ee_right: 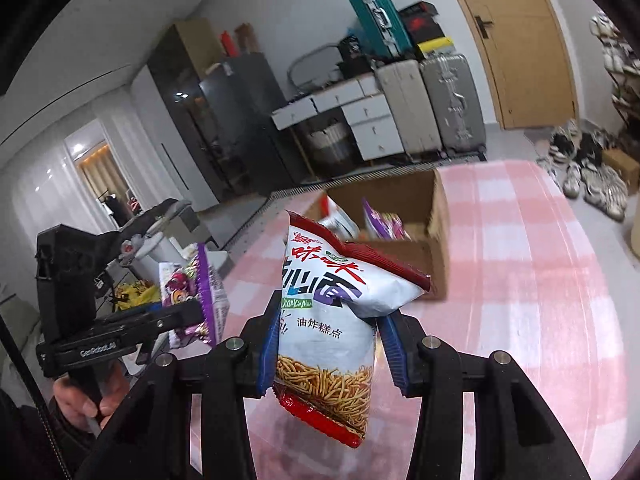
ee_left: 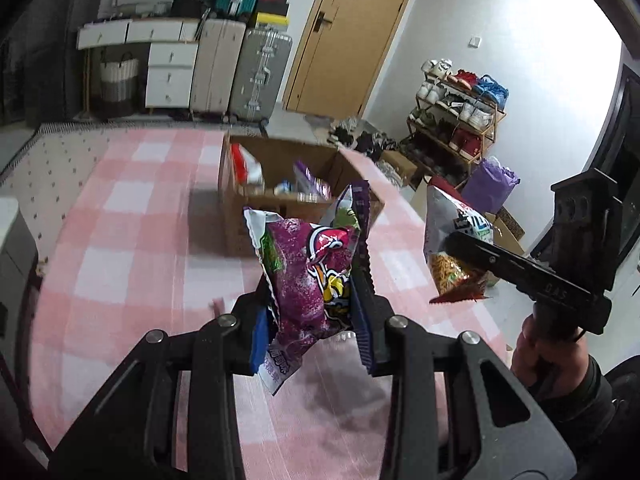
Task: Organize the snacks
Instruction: 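Carry the grape bag with the left gripper while the right carries the noodle bag to the box, then open both grippers over the box to drop both bags inside, then move both grippers back toward the last snacks beside the box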
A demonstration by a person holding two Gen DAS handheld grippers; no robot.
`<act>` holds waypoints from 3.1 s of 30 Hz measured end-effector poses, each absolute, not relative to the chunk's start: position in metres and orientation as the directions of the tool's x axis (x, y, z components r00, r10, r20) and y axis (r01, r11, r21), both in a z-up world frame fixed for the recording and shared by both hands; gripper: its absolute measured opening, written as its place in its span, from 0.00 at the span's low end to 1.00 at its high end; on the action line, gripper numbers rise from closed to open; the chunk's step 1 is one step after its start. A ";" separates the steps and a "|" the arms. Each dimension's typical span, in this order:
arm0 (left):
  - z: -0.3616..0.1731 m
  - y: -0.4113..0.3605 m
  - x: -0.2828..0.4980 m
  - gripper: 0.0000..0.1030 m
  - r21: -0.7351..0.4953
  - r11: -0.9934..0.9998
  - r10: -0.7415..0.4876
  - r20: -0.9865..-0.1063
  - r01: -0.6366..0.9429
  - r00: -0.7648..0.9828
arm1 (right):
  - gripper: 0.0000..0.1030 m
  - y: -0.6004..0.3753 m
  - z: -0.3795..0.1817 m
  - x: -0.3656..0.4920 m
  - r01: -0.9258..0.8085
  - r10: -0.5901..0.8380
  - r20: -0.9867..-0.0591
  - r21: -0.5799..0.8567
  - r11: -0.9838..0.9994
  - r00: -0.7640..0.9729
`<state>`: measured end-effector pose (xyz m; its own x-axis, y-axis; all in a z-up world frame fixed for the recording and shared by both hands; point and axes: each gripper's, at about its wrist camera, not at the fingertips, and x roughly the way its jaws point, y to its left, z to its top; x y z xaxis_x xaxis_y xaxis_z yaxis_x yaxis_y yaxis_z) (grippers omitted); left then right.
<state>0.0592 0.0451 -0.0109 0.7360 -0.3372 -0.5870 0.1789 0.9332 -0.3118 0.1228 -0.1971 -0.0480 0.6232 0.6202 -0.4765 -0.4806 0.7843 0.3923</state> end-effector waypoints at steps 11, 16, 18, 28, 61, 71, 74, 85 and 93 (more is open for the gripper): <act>0.038 0.044 0.106 0.31 -0.254 0.948 -0.305 -0.565 0.190 0.767 | 0.43 -0.170 0.004 0.154 -0.563 0.666 -0.404 0.355 0.746 0.627; 0.047 0.044 0.142 0.31 -0.226 0.961 -0.263 -0.561 0.161 0.785 | 0.43 -0.162 0.028 0.173 -0.581 0.671 -0.386 0.336 0.741 0.633; 0.049 0.045 0.156 0.31 -0.240 0.958 -0.268 -0.569 0.154 0.778 | 0.43 -0.160 0.037 0.182 -0.583 0.672 -0.376 0.333 0.741 0.638; 0.061 0.044 0.208 0.31 -0.240 0.960 -0.260 -0.580 0.144 0.772 | 0.43 -0.152 0.064 0.227 -0.590 0.669 -0.378 0.316 0.743 0.639; -0.011 0.020 0.382 0.32 -0.233 0.962 -0.271 -0.727 0.145 0.630 | 0.45 -0.133 -0.003 0.369 -0.465 0.500 -0.576 0.223 0.857 0.647; -0.030 0.038 0.391 0.60 -0.253 0.961 -0.269 -0.749 0.113 0.606 | 0.64 -0.137 -0.023 0.375 -0.480 0.521 -0.570 0.237 0.845 0.635; -0.025 0.041 0.384 0.63 -0.238 0.965 -0.256 -0.740 0.113 0.622 | 0.65 -0.144 -0.014 0.367 -0.490 0.537 -0.536 0.242 0.837 0.652; 0.007 0.036 0.335 0.69 -0.199 0.975 -0.212 -0.721 0.096 0.660 | 0.82 -0.147 0.020 0.320 -0.513 0.545 -0.490 0.212 0.831 0.680; 0.023 0.042 0.296 0.78 -0.149 0.987 -0.152 -0.693 0.066 0.704 | 0.90 -0.147 0.033 0.290 -0.515 0.549 -0.468 0.212 0.831 0.693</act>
<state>0.2958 0.0416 0.0226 0.7044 -0.1519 -0.6934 0.0657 0.9866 -0.1494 0.2896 -0.1470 0.0331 0.6928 0.5487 -0.4679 -0.5148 0.8307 0.2119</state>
